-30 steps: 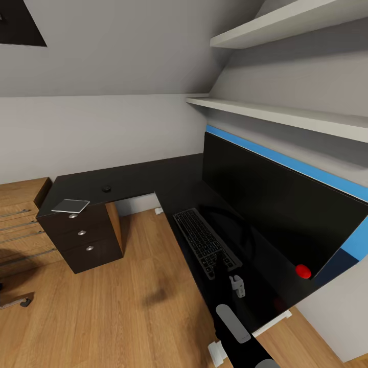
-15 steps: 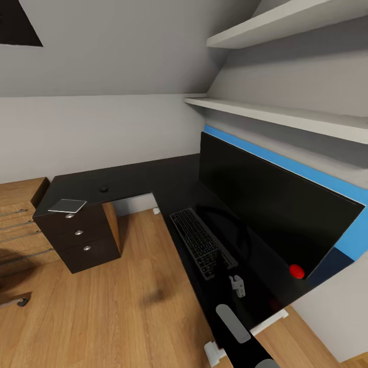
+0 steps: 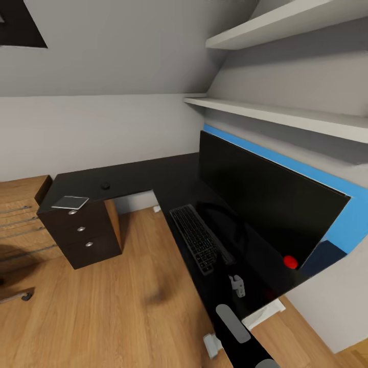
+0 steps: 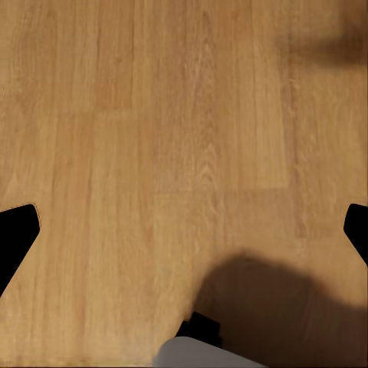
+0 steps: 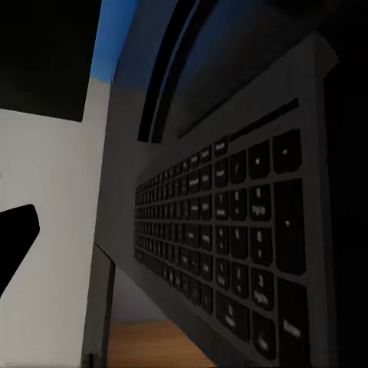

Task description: In the bedroom, organize the workspace by keeping the computer under the desk, ensuring the monitor is on the desk, placing the keyboard on the desk next to the monitor, placing the mouse on the desk next to the keyboard, moving the folder from the swivel chair onto the desk next to the mouse, stacking the notebook on top of the folder with the pen on top of the notebook, and positioning the swivel chair next to the desk.

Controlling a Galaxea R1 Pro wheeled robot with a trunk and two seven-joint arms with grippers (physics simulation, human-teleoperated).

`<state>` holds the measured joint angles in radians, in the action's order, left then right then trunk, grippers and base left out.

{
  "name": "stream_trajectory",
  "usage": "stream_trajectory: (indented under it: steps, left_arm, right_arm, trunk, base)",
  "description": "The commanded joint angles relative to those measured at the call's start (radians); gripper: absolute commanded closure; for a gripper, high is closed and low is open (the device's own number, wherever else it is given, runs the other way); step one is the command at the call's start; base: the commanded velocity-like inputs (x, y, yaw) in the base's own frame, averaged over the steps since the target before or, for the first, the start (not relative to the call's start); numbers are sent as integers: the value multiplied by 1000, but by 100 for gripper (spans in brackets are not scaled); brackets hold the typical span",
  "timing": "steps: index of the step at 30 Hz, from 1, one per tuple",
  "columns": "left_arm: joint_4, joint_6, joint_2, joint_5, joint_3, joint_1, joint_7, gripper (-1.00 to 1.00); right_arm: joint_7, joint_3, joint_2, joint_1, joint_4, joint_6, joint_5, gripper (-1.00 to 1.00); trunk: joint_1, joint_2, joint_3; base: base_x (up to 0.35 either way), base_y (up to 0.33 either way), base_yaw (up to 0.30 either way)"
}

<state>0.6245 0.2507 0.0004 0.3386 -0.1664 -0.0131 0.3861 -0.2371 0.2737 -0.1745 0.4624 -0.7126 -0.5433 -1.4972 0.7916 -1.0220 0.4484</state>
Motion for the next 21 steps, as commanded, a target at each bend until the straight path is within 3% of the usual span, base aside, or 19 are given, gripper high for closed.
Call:
stream_trajectory:
  steps: [1, 11, 21]
  left_arm:
    - [0, 5, 1, 10, -7, -1, 7, -100]
    - [0, 5, 1, 10, -7, -1, 7, -100]
    - [0, 4, 1, 11, -6, -1, 7, -100]
  right_arm:
    - [-7, 2, 0, 1, 1, -4, -11, -100]
    - [-7, 2, 0, 1, 1, -5, -9, -100]
    - [-7, 3, 0, 1, 3, -7, -7, -100]
  trunk:
    - [-1, -1, 1]
    - [-1, -1, 1]
    - [-1, -1, 1]
  base:
    - [-317, 0, 0]
    - [-332, -20, 0]
    - [-308, -160, 0]
